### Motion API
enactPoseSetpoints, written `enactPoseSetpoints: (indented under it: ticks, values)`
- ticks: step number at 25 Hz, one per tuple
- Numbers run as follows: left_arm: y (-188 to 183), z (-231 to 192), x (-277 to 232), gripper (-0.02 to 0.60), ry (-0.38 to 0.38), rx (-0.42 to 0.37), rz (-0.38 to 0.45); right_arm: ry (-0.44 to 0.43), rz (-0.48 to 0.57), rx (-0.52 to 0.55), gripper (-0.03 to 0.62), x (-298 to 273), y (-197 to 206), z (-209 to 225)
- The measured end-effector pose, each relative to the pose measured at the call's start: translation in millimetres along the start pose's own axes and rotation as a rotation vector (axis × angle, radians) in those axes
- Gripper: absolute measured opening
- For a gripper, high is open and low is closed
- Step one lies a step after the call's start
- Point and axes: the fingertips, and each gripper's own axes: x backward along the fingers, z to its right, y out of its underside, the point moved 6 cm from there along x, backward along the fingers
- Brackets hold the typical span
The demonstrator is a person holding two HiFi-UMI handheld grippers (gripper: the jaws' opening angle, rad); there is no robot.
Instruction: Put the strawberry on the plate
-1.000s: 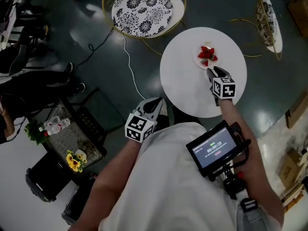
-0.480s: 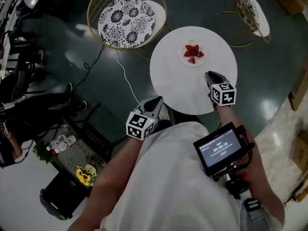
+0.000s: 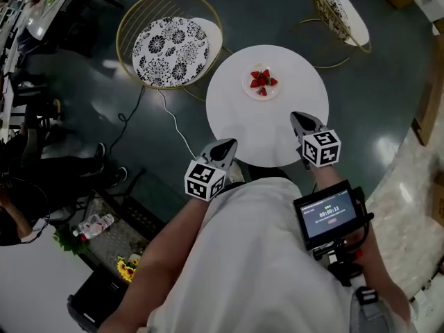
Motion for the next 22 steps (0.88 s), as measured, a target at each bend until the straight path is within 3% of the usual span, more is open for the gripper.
enactPoseSetpoints:
  ticks: [15,22]
  values:
    - [-2,22,25,0.006,0.060,-0.071,0.024,-0.021,0.146,-0.054,0.008,79,16,-61]
    - [-3,20,22,0.006,0.075,-0.097,0.033,-0.041,0.206,-0.070,0.008,87,20,-72]
